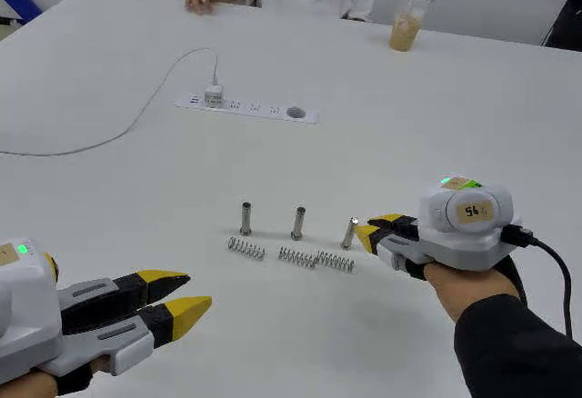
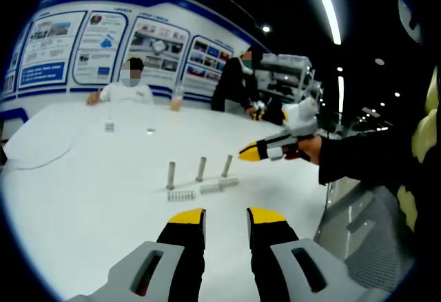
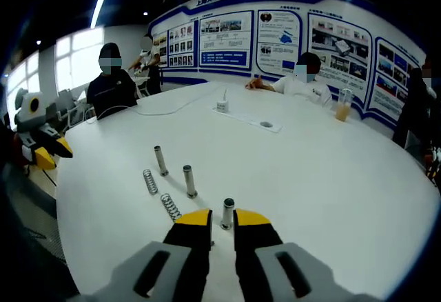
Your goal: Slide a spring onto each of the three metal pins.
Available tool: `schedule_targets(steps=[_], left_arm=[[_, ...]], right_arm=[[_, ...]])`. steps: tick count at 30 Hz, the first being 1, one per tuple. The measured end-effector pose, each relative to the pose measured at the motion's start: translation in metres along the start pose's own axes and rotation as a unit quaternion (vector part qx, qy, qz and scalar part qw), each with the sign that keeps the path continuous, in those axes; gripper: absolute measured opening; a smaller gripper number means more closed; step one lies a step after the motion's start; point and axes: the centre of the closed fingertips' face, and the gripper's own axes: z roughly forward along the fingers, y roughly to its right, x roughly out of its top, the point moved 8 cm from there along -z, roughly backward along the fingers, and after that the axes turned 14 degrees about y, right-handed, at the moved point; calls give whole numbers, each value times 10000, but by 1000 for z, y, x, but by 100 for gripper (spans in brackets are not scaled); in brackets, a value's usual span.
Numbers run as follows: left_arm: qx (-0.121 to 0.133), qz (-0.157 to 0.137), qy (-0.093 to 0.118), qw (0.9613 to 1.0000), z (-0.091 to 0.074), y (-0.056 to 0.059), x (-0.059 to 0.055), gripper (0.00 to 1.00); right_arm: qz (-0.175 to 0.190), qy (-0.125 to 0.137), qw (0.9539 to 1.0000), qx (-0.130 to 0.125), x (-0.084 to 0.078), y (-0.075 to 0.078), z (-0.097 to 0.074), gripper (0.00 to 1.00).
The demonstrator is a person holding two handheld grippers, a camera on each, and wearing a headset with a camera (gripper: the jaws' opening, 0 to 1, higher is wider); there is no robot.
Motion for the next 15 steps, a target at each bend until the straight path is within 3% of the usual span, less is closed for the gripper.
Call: schedule_targets(steps=[10,15], left_arm=[[0,10,-34,10000,0,0,-1,25],[18,5,-34,10000,0,0,0,25]], right_arm=[[-153,-282,9984,475,-11,-8,1,13],[-359,-551,9944,824,-24,-9,3,14]])
